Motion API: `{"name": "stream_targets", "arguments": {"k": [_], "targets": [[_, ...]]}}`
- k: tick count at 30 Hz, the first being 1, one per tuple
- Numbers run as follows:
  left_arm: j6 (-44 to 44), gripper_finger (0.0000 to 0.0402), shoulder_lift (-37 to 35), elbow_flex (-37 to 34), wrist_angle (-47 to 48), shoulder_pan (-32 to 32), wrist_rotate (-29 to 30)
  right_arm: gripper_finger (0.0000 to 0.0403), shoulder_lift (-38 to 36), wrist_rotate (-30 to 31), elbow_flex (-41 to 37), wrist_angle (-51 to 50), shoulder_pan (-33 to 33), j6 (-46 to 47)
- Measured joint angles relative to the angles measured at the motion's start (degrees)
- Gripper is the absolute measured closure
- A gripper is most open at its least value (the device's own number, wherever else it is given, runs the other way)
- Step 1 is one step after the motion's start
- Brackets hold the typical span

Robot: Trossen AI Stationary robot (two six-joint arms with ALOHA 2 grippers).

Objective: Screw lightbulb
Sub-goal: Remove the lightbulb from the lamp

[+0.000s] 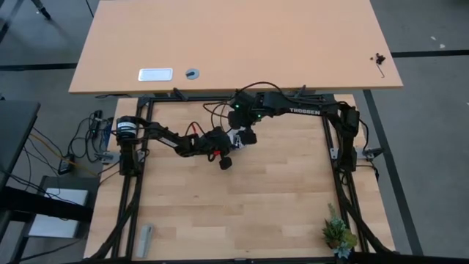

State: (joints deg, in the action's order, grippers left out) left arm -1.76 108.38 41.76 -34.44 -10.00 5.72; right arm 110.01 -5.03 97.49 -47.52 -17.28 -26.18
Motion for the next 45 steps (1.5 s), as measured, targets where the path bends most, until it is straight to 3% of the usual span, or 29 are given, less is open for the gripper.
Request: {"name": "stream_targets", "arguments": {"k": [4, 12, 20, 28, 34, 42, 45], "targets": [[0.0, 0.0396, 0.0, 0.0, 0.01, 0.0, 0.02, 0.0107, -2.24, 2.4, 0.0, 1.39, 1.4, 6.13], [-0.02, 0.0396, 0.0, 0.0, 0.01, 0.0, 0.02, 0.0103, -2.6, 10.13, 0.05, -0.82, 3.42, 39.83], [-0.32, 0.0396, 0.0, 0.01, 0.02, 0.0, 0.03, 0.0098, -2.16, 17.19, -1.2, -0.68, 3.83, 44.15], [-0.42, 0.0396, 0.0, 0.0, 0.03, 0.0, 0.02, 0.0098, 1.25, 14.63, -1.06, -0.68, 3.24, 43.83], [-0.18, 0.0396, 0.01, 0.02, 0.21, 0.0, 0.02, 0.0105, 1.64, 14.07, -0.96, 0.19, 3.13, 36.82], [-0.13, 0.0396, 0.0, 0.02, 0.51, -0.01, -0.12, 0.0106, 1.34, 6.33, -1.03, -0.43, 0.62, 7.51], [-0.09, 0.0396, 0.0, 0.02, 0.59, -0.02, -0.43, 0.0102, 1.38, 4.89, -1.07, -0.45, -0.05, 2.46]]}}
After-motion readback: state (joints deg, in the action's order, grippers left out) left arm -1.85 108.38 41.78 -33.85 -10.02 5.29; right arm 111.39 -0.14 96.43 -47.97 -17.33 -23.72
